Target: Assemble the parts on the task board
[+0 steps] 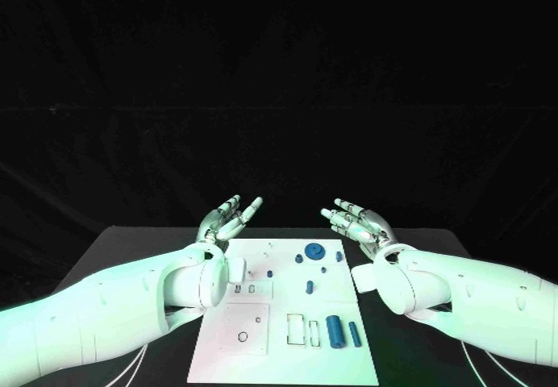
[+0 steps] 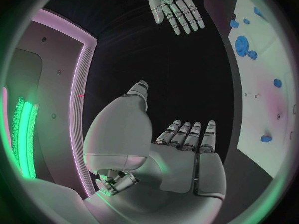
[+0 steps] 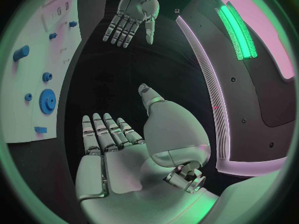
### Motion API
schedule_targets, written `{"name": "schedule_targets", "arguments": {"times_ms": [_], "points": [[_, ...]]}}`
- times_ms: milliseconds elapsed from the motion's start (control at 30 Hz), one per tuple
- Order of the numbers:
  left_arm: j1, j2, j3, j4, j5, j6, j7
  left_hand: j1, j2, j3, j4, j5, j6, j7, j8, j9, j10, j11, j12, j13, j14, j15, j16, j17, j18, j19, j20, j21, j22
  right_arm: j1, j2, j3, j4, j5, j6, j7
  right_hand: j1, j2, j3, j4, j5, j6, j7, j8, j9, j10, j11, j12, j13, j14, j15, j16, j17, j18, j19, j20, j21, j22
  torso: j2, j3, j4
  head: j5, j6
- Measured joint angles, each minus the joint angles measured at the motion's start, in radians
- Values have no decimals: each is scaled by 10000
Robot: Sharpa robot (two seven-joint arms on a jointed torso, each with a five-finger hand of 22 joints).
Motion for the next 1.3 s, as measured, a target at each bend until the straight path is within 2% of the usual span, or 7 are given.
{"name": "schedule_targets", "arguments": {"times_ms": [267, 433, 500, 633, 967, 1233, 1300], "points": [[134, -331, 10, 196, 73, 291, -136, 734, 325, 78, 93, 55, 1213, 86, 279, 151, 1195, 477, 216, 147, 1209, 238, 262, 154, 550, 579, 238, 334, 177, 358, 44, -179, -381, -974, 859, -442, 705, -16, 104, -433, -1, 1980, 152, 299, 161, 2629, -111, 338, 145, 2525, -181, 401, 144, 309, 1115, 46, 554, 267, 75, -2, -10, -22, -1], [353, -816, 67, 224, 99, 496, -120, 1128, 719, 164, 58, 22, 3738, 265, 856, 431, 4499, 938, 921, 442, 4143, 455, 898, 444, 700, 3261, 257, 1556, 802, 717, -112, -72, -625, -2651, 738, -389, 963, -30, 225, -691, -1, 3296, 303, 406, 209, 3989, -250, 404, 185, 3876, -355, 486, 183, 471, 2326, 52, 1126, 511, 365, -35, -10, -100, 6], [360, -823, 39, 355, 100, 554, -119, 1275, 794, 170, 52, 13, 4958, 413, 1119, 538, 6221, 918, 1286, 550, 5828, 380, 1288, 597, 698, 4452, 252, 2175, 1074, 702, -150, -109, -572, -3202, 728, -415, 1026, -53, 300, -766, -1, 3817, 381, 474, 229, 4404, -306, 404, 189, 4289, -429, 486, 197, 554, 2773, 53, 1332, 594, 437, -40, 3, -128, 6], [479, -995, 60, 544, 77, 669, -101, 1552, 851, 142, -8, 13, 6461, 690, 1355, 582, 7451, 675, 1388, 536, 7249, 74, 1590, 710, 698, 5418, 222, 2790, 1297, 825, -182, -89, -539, -4371, 728, -567, 1120, -70, 442, -908, -1, 4767, 525, 484, 256, 5083, -433, 404, 204, 4954, -565, 486, 211, 628, 3414, 49, 1637, 697, 587, -55, 57, -169, -6], [760, -1603, 100, 1264, 31, 857, -110, 1835, 898, 38, -43, 13, 7484, 843, 1325, 475, 8738, 325, 1386, 521, 8630, -315, 1664, 910, 1011, 6201, 161, 3481, 1539, 1300, -154, -34, -628, -7564, 834, -1294, 1329, -282, 1185, -1237, 94, 6273, 883, 483, 280, 6489, -799, 338, 229, 6621, -991, 662, 310, 780, 4671, -148, 2326, 881, 1011, -84, 147, -271, 36], [912, -2061, 169, 2049, 9, 1028, -155, 1874, 859, -33, -60, 14, 7505, 862, 1133, 443, 8750, 313, 1151, 491, 8741, -324, 1469, 948, 1010, 6291, 103, 3657, 1618, 1599, -100, -20, -566, -10614, 1303, -2567, 1424, -769, 1768, -1569, 94, 7171, 551, 628, 349, 7645, -1210, 337, 310, 8023, -1479, 983, 609, 932, 5709, -569, 2991, 1137, 1405, -187, 275, -500, 50], [933, -2161, 180, 2247, 7, 1058, -169, 1874, 859, -44, -70, 14, 7519, 876, 1133, 443, 8750, 313, 1089, 492, 8706, -290, 1469, 948, 1010, 6291, 103, 3657, 1618, 1643, -69, -19, -534, -11279, 1435, -2878, 1398, -1140, 1941, -1658, 54, 7725, 286, 676, 392, 8357, -1499, 335, 361, 8984, -1826, 1252, 939, 938, 6423, -893, 3502, 1377, 1507, -211, 315, -550, 79]]}}
